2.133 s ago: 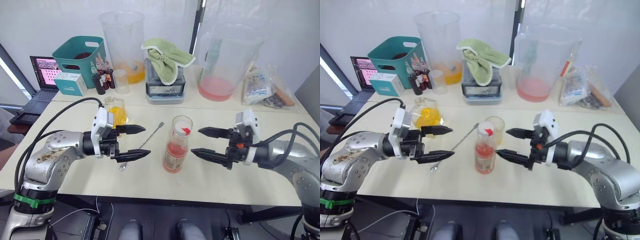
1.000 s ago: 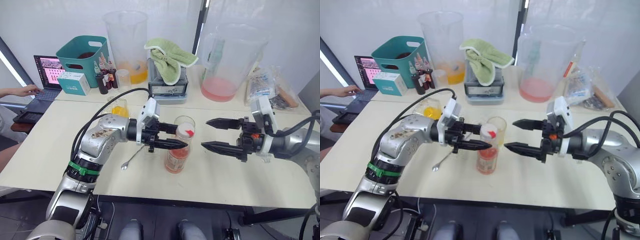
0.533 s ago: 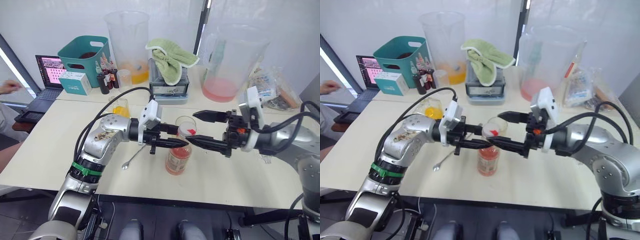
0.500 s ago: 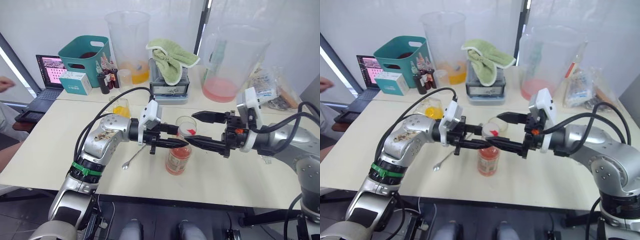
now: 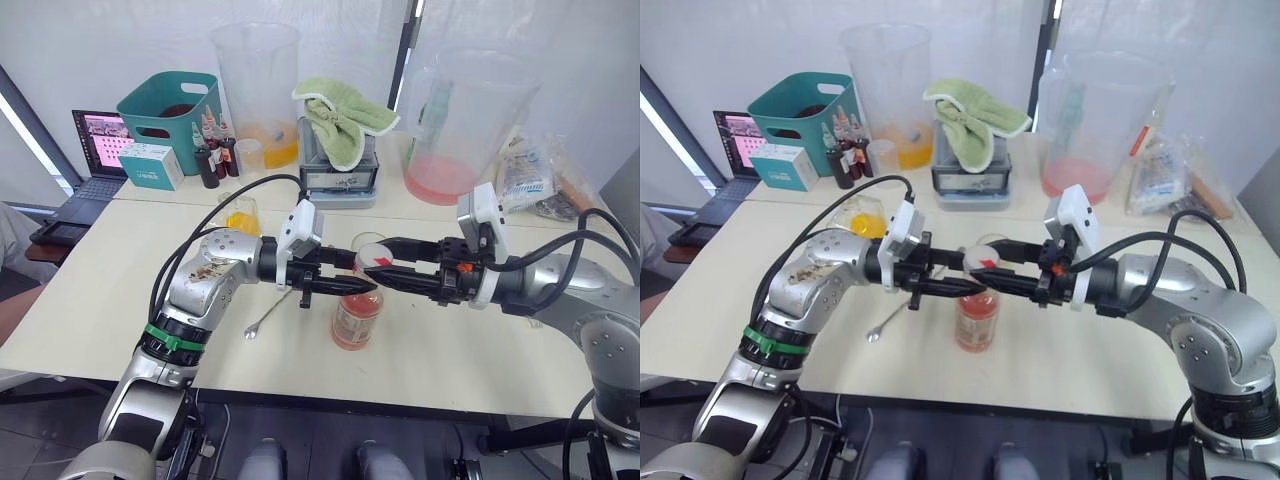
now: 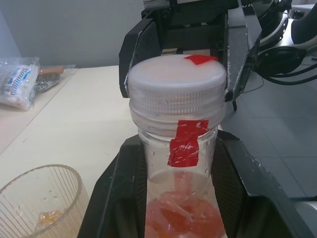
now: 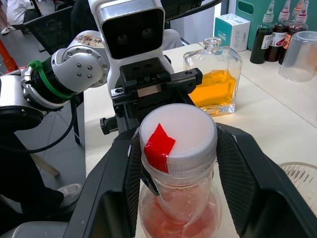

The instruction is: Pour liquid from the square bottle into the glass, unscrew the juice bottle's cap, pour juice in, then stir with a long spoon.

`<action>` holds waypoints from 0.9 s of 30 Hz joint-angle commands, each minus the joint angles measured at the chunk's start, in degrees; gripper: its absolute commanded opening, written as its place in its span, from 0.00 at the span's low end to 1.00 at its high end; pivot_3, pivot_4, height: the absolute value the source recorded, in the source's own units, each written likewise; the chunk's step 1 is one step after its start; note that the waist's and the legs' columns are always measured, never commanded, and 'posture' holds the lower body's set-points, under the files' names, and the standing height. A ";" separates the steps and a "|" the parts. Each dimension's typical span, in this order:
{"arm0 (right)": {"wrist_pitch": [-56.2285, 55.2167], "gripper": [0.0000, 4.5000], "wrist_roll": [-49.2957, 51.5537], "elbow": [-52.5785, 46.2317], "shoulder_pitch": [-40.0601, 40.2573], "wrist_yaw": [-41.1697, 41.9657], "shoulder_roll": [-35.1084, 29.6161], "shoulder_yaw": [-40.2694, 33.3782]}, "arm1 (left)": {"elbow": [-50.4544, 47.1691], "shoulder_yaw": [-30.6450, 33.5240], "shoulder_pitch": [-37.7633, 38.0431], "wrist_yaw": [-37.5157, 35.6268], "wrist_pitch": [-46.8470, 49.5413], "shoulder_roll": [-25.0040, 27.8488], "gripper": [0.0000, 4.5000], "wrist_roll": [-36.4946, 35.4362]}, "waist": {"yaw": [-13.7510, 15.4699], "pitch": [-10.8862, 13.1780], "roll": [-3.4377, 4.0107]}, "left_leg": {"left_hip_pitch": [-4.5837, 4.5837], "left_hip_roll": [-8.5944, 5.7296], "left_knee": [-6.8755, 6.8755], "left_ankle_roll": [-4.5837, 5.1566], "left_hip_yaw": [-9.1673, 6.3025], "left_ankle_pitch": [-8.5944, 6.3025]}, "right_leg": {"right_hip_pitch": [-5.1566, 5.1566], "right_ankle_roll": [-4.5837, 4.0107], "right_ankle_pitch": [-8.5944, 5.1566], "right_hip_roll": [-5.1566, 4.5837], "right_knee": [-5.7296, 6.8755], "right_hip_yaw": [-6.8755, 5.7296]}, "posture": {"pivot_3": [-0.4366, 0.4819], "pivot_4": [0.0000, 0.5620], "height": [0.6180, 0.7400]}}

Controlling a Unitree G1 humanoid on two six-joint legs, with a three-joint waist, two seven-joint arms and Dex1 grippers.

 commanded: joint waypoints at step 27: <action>-9.86 0.38 -10.56 30.21 -31.27 50.15 4.19 17.49 | 6.60 -1.88 -4.93 -11.01 -7.51 -0.64 0.30 3.31 | -0.11 0.04 0.09 | -0.41 0.01 0.13 0.02 -0.17 -0.01 | -0.48 -0.02 0.01 -0.10 0.24 -0.35 | 0.48 0.27 1.00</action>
